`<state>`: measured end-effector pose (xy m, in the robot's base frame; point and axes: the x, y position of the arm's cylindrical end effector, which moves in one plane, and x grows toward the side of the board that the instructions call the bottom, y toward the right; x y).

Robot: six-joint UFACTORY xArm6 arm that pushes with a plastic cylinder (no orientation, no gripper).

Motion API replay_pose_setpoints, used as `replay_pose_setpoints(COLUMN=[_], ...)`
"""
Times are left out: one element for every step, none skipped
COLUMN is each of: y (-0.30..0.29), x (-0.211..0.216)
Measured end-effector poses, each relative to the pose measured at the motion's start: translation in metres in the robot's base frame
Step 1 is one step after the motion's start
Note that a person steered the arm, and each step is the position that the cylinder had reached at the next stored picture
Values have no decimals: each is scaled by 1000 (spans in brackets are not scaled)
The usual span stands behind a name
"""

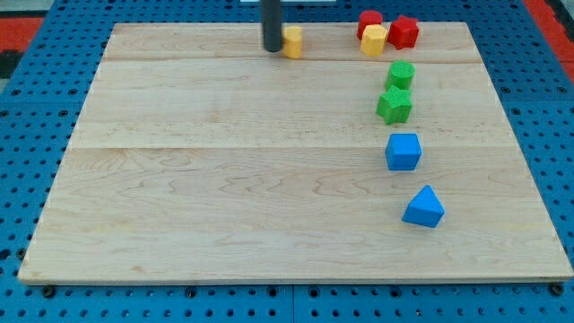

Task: Slightly push the heart to the right side

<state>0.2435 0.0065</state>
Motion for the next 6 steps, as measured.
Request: replay_pose_setpoints(y=[23, -29, -13, 21, 47, 17], x=[-6, -15, -49, -40, -21, -17])
